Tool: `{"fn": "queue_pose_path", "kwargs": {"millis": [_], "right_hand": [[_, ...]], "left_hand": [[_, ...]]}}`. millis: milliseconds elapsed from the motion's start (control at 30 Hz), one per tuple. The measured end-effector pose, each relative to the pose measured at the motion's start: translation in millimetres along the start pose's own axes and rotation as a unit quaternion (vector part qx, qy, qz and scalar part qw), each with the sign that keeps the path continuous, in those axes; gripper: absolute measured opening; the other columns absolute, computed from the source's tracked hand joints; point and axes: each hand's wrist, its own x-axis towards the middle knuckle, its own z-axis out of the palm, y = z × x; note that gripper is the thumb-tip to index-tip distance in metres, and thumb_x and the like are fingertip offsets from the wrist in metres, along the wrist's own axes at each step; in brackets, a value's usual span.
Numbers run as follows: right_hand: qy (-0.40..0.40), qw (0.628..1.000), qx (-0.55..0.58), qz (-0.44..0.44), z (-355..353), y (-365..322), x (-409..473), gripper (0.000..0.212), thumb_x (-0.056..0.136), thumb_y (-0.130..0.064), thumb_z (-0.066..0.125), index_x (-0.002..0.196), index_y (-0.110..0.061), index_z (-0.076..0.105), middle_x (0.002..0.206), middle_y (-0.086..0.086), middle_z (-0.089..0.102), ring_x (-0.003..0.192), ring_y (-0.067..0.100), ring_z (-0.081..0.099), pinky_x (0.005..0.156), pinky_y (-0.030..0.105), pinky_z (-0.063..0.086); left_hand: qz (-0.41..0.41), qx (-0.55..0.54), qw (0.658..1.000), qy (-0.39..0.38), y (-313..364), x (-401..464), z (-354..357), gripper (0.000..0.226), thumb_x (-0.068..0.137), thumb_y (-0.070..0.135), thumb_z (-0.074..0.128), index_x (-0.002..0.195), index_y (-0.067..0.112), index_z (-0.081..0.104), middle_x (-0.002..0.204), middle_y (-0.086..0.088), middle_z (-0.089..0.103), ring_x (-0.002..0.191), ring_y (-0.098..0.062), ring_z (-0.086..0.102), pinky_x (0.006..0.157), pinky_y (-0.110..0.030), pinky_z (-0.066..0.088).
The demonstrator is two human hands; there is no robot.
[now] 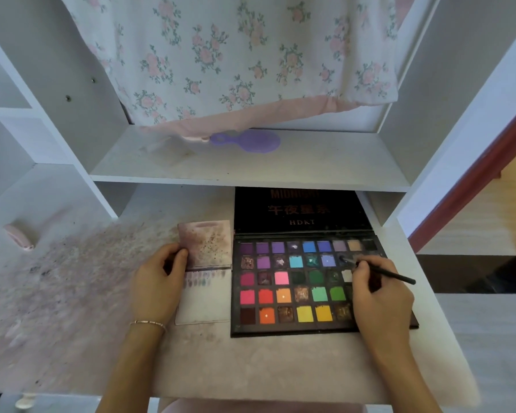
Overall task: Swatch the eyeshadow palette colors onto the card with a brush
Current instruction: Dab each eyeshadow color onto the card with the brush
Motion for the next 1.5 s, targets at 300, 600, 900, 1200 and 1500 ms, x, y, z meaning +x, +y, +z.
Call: {"fn": "queue_pose_path", "kwargs": {"millis": [300, 600, 900, 1200, 1500], "right_hand": [[0.005, 1.000, -0.008, -0.007, -0.2, -1.0, -0.9, 0.016, 0.090, -0.007, 0.049, 0.088, -0.022, 0.053, 0.083, -0.001, 0.059, 0.079, 0.009, 0.057, 0.064, 0.018, 0.046], [0.001, 1.000, 0.012, 0.005, -1.6, -1.6, -1.3, 0.018, 0.090, -0.006, 0.048, 0.087, -0.024, 0.052, 0.085, 0.002, 0.061, 0.081, 0.009, 0.059, 0.062, 0.017, 0.045], [-0.036, 0.997, 0.057, -0.045, 10.9, -28.2, -16.1, 0.037, 0.087, 0.000, 0.051, 0.080, -0.037, 0.048, 0.079, -0.006, 0.058, 0.076, 0.008, 0.058, 0.063, 0.023, 0.050], [-0.216, 0.969, 0.091, -0.083, 72.6, -60.8, -46.8, 0.027, 0.086, -0.011, 0.055, 0.079, -0.037, 0.051, 0.073, -0.007, 0.059, 0.065, 0.007, 0.056, 0.057, 0.019, 0.046], [-0.257, 0.961, 0.055, -0.081, 90.7, -65.0, -46.7, 0.024, 0.085, -0.017, 0.055, 0.075, -0.038, 0.049, 0.071, -0.010, 0.059, 0.070, 0.004, 0.055, 0.057, 0.016, 0.046]], "left_hand": [[0.006, 0.015, 1.000, 0.004, -0.5, 0.0, 0.9, 0.016, 0.088, 0.017, 0.055, 0.098, 0.014, 0.067, 0.081, 0.006, 0.059, 0.075, -0.013, 0.053, 0.064, -0.025, 0.036], [0.007, 0.007, 1.000, -0.006, 0.3, -1.4, 0.0, 0.018, 0.089, 0.018, 0.053, 0.100, 0.014, 0.066, 0.084, 0.006, 0.059, 0.077, -0.014, 0.053, 0.069, -0.026, 0.037], [0.009, 0.000, 1.000, -0.010, 0.6, -1.0, -0.9, 0.016, 0.088, 0.015, 0.053, 0.098, 0.012, 0.066, 0.082, 0.005, 0.060, 0.075, -0.014, 0.053, 0.065, -0.024, 0.035], [0.019, -0.016, 1.000, -0.014, 1.2, -0.6, -2.0, 0.015, 0.088, 0.013, 0.053, 0.097, 0.013, 0.066, 0.081, 0.007, 0.061, 0.073, -0.010, 0.054, 0.062, -0.014, 0.037], [0.021, -0.009, 1.000, -0.006, -1.3, 0.4, 0.0, 0.015, 0.088, 0.015, 0.054, 0.096, 0.014, 0.067, 0.082, 0.011, 0.060, 0.073, -0.007, 0.054, 0.062, -0.011, 0.036]]}}
